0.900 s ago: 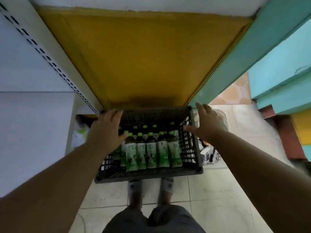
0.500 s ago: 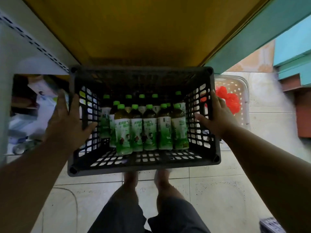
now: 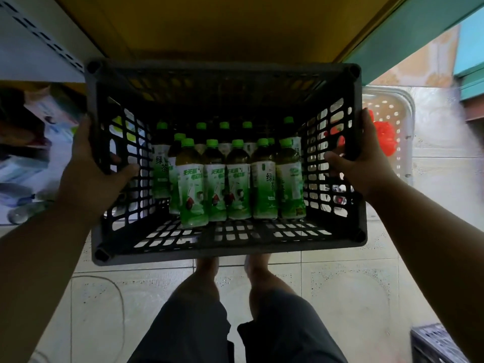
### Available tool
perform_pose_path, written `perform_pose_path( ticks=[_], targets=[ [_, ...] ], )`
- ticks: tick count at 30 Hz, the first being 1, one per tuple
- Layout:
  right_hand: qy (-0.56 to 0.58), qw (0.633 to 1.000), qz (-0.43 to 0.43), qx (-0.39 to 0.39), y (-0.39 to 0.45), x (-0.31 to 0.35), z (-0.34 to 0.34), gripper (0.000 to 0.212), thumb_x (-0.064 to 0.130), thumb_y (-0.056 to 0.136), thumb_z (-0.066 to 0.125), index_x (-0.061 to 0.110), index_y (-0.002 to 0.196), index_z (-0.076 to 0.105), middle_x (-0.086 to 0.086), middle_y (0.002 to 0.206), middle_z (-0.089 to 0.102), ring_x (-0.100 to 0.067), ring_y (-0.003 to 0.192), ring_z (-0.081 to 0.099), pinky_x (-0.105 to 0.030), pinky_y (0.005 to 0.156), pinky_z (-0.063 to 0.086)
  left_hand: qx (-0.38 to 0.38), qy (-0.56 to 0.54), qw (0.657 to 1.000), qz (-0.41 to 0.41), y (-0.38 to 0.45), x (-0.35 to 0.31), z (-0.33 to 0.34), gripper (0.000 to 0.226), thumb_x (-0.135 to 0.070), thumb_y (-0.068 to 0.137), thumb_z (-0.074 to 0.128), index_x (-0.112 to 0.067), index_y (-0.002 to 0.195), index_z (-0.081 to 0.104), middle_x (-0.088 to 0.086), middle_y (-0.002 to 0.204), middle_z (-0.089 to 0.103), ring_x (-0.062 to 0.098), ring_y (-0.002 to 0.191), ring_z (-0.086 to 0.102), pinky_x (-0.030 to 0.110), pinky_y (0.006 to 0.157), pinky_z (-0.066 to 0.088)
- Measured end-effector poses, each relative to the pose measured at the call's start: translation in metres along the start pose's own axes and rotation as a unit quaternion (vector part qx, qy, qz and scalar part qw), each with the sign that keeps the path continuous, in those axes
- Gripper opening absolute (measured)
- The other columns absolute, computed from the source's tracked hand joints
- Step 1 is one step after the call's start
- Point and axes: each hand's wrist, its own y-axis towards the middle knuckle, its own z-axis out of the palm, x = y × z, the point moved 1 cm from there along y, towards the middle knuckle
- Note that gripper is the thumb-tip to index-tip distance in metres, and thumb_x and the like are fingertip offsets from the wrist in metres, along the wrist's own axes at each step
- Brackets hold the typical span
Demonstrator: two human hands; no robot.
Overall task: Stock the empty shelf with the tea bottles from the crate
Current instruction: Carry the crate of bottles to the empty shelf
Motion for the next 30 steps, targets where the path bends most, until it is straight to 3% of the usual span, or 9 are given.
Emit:
perform_pose_path(
  ticks=[3,8,11,14,17,19,22,26,30],
  targets=[
    [0.024,1.000,-0.005,0.008,-0.001,0.006,-0.001,0.108,0.015,0.077,0.079,0.080,0.133,0.014,0.038,0.124,0.059,-0.009,0.087,0.073,-0.032,0.062,0.061,0.030,-0.019,0.999,-0.015,0.003,-0.002,-0.003,0.109,-0.017,0.078,0.085,-0.045,0.156,0.015,-0.011,0.094,0.068,0.015,0.085,0.068,0.054,0.080,0.058],
    [0.026,1.000,-0.008,-0.014,-0.002,0.008,0.001,0.111,0.033,0.069,0.086,0.065,0.148,0.016,0.039,0.131,0.055,0.011,0.108,0.063,-0.016,0.076,0.057,0.039,-0.018,0.999,-0.003,0.001,-0.013,-0.001,0.113,-0.017,0.075,0.087,-0.040,0.158,0.013,-0.004,0.099,0.067,0.016,0.089,0.063,0.058,0.086,0.055],
    [0.023,1.000,-0.006,-0.013,-0.003,0.012,0.002,0.112,0.039,0.064,0.087,0.061,0.150,0.018,0.029,0.134,0.059,0.009,0.109,0.063,-0.023,0.084,0.057,0.035,-0.021,0.999,0.000,-0.002,-0.017,-0.003,0.111,-0.020,0.075,0.087,-0.041,0.157,0.015,0.000,0.103,0.068,0.015,0.088,0.063,0.055,0.090,0.055],
    [0.022,1.000,-0.006,-0.021,-0.015,0.022,-0.001,0.111,0.045,0.061,0.086,0.061,0.150,0.021,0.033,0.132,0.059,0.014,0.112,0.060,-0.020,0.089,0.054,0.036,-0.032,0.999,-0.011,-0.013,-0.026,-0.008,0.112,-0.021,0.076,0.087,-0.045,0.157,0.014,0.002,0.111,0.068,0.026,0.098,0.067,0.054,0.090,0.055],
    [0.017,1.000,-0.006,-0.013,-0.035,0.045,-0.018,0.110,0.045,0.061,0.086,0.063,0.148,0.022,0.029,0.133,0.061,-0.007,0.112,0.068,-0.040,0.093,0.057,0.025,-0.030,0.999,-0.018,-0.032,-0.040,-0.023,0.114,-0.025,0.076,0.087,-0.047,0.156,0.009,0.007,0.109,0.068,0.026,0.097,0.067,0.052,0.093,0.054],
    [0.012,1.000,-0.013,-0.006,-0.051,0.067,-0.036,0.107,0.048,0.061,0.086,0.065,0.146,0.023,0.026,0.133,0.062,-0.017,0.108,0.071,-0.051,0.093,0.057,0.015,-0.025,0.999,-0.019,-0.046,-0.053,-0.038,0.115,-0.028,0.075,0.087,-0.050,0.155,0.007,0.001,0.101,0.069,0.011,0.090,0.066,0.041,0.092,0.054],
    [0.016,1.000,-0.015,-0.015,-0.080,0.100,-0.069,0.102,0.051,0.063,0.085,0.071,0.142,0.023,0.036,0.126,0.061,0.001,0.105,0.068,-0.045,0.096,0.055,0.000,-0.030,0.999,-0.036,-0.074,-0.079,-0.067,0.117,-0.036,0.072,0.088,-0.063,0.149,0.004,-0.025,0.092,0.068,-0.009,0.086,0.061,0.029,0.089,0.048],
    [0.012,0.999,-0.012,-0.029,-0.119,0.129,-0.113,0.102,0.049,0.065,0.084,0.070,0.144,0.023,0.041,0.116,0.062,0.011,0.099,0.066,-0.037,0.090,0.055,-0.008,-0.030,0.998,-0.058,-0.126,-0.124,-0.099,0.114,-0.058,0.062,0.084,-0.081,0.129,-0.005,-0.022,0.082,0.069,-0.006,0.081,0.064,0.027,0.077,0.046],
    [-0.005,0.998,-0.064,-0.010,-0.138,0.150,-0.150,0.096,0.038,0.071,0.087,0.072,0.139,0.029,0.026,0.117,0.069,-0.002,0.096,0.071,-0.039,0.080,0.060,-0.048,-0.023,0.997,-0.058,-0.179,-0.162,-0.116,0.118,-0.053,0.065,0.088,-0.070,0.145,0.002,-0.017,0.078,0.070,-0.001,0.077,0.066,0.025,0.068,0.044]
  ],
)
